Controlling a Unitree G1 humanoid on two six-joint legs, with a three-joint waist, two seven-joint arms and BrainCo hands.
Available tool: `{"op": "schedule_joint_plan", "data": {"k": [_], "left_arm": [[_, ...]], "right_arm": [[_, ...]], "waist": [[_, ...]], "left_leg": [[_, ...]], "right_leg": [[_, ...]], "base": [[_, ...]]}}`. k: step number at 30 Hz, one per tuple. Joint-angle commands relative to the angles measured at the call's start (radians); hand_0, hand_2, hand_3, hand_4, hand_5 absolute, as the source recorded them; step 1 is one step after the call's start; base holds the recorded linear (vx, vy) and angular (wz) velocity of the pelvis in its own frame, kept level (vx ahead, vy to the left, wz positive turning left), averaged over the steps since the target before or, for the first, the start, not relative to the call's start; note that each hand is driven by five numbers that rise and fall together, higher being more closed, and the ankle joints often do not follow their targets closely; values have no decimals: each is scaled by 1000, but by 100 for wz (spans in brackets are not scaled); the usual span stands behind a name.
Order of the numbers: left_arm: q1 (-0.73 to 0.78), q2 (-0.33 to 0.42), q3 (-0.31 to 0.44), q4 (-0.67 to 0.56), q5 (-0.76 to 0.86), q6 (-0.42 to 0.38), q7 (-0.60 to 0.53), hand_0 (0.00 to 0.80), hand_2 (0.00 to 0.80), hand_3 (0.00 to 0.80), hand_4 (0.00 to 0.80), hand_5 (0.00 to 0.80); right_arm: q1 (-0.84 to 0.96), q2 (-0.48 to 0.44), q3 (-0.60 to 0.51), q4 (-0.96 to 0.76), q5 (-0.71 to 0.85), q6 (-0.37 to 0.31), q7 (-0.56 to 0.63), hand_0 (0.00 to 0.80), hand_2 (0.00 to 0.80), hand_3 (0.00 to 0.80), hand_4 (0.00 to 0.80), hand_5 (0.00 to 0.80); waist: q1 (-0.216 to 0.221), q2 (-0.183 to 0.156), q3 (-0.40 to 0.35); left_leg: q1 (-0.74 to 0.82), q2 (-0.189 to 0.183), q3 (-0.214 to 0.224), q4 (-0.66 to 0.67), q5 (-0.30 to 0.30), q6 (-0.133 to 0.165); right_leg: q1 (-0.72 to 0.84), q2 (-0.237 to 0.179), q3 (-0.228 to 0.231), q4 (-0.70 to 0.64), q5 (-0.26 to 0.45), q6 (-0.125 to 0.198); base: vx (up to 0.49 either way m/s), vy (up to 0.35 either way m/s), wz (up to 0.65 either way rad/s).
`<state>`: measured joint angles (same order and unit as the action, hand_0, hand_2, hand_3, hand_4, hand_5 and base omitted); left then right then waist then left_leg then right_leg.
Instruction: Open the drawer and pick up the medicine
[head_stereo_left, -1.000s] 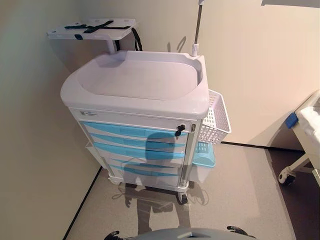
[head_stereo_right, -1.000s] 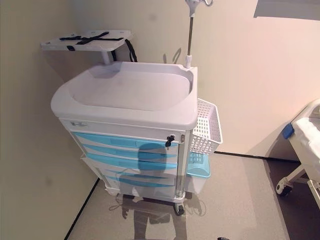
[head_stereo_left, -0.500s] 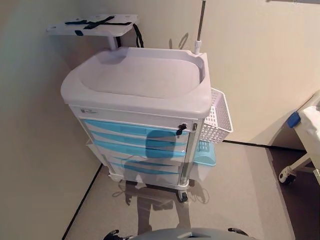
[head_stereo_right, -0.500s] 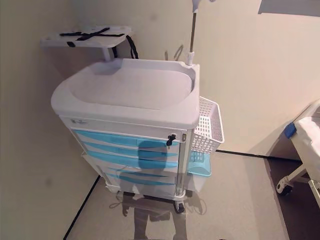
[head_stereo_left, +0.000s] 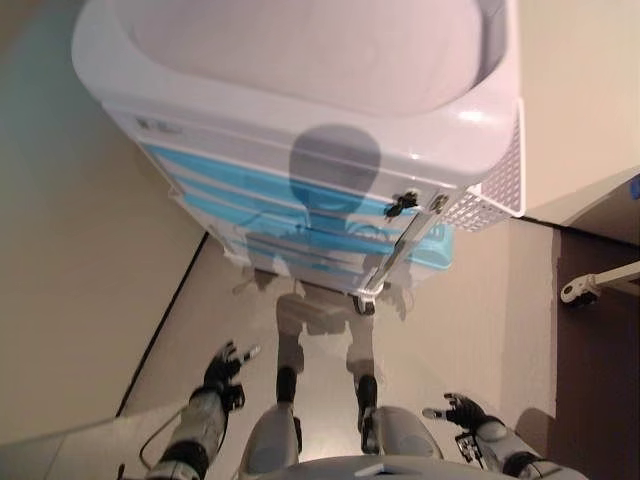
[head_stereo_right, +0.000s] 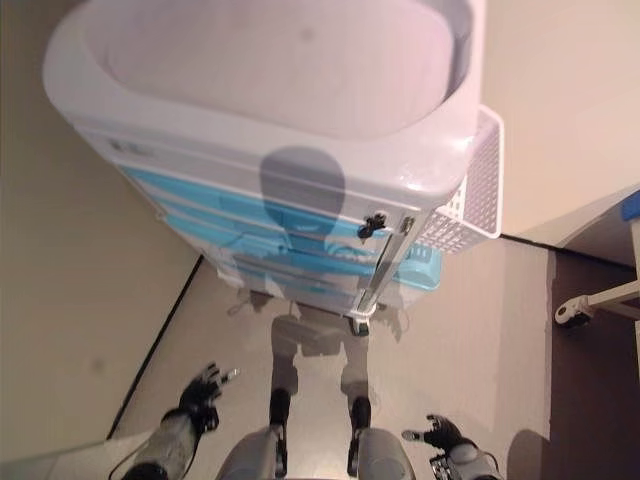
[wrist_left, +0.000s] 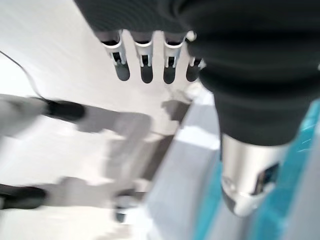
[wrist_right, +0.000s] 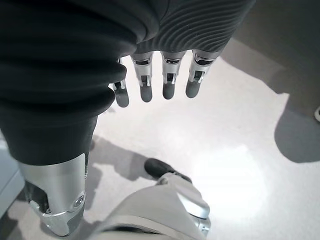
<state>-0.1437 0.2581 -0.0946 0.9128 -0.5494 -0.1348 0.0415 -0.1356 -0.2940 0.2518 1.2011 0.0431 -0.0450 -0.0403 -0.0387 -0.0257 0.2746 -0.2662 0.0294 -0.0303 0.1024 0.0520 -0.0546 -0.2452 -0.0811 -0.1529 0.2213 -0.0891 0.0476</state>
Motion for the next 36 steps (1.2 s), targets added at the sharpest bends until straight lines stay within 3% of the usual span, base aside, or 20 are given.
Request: {"op": "schedule_joint_plan", "data": {"k": [1, 4, 7, 9, 15, 28, 36], "left_arm": [[-1, 10, 27, -86, -144, -51, 2, 0, 0, 0, 0, 0], [-43, -21, 13, -197, -338, -48, -58, 0, 0, 0, 0, 0], [-83, -44, 1, -227, -447, -28, -107, 0, 0, 0, 0, 0], [-139, -98, -12, -280, -599, -9, -152, 0, 0, 0, 0, 0], [-251, -155, -40, -401, -754, -29, -174, 0, 0, 0, 0, 0], [-381, -115, -68, -485, -761, -78, -186, 0, 0, 0, 0, 0], [-416, -87, -54, -450, -761, -83, -201, 0, 0, 0, 0, 0]], "right_arm": [[3, -27, 47, -50, 27, -18, -18, 0, 0, 0, 0, 0], [-16, -47, 46, -66, 31, -14, -22, 0, 0, 0, 0, 0], [-32, -53, 49, -67, 35, -12, -20, 0, 0, 0, 0, 0], [-42, -64, 51, -83, 35, -12, -18, 0, 0, 0, 0, 0], [-63, -59, 61, -105, 47, -17, -18, 0, 0, 0, 0, 0], [-70, -46, 97, -70, 61, -30, 14, 0, 0, 0, 0, 0], [-78, -48, 109, -75, 61, -43, 22, 0, 0, 0, 0, 0]], "waist": [[-4, -45, -5], [-8, -43, 8], [-13, -44, 9], [-23, -43, 9], [-40, -44, 11], [-58, -62, -6], [-65, -73, -19]], "left_leg": [[-81, -74, 21, 159, -109, 64], [-169, -79, 17, 224, -123, 65], [-210, -79, 16, 250, -128, 64], [-260, -81, 17, 292, -143, 62], [-335, -73, 24, 361, -171, 63], [-390, -64, 41, 376, -183, 65], [-398, -55, 34, 368, -208, 62]], "right_leg": [[-93, -38, 25, 73, 18, 37], [-171, -48, 25, 130, 7, 35], [-209, -51, 26, 149, 3, 35], [-257, -52, 33, 176, -1, 34], [-339, -48, 49, 228, -15, 32], [-395, -34, 65, 214, 6, 42], [-404, -17, 77, 189, 3, 54]], "base": [[-48, 17, 18], [-67, 28, 9], [-48, 14, 7], [-40, 23, 4], [-11, 9, -2], [4, 9, -5], [28, 5, -10]]}}
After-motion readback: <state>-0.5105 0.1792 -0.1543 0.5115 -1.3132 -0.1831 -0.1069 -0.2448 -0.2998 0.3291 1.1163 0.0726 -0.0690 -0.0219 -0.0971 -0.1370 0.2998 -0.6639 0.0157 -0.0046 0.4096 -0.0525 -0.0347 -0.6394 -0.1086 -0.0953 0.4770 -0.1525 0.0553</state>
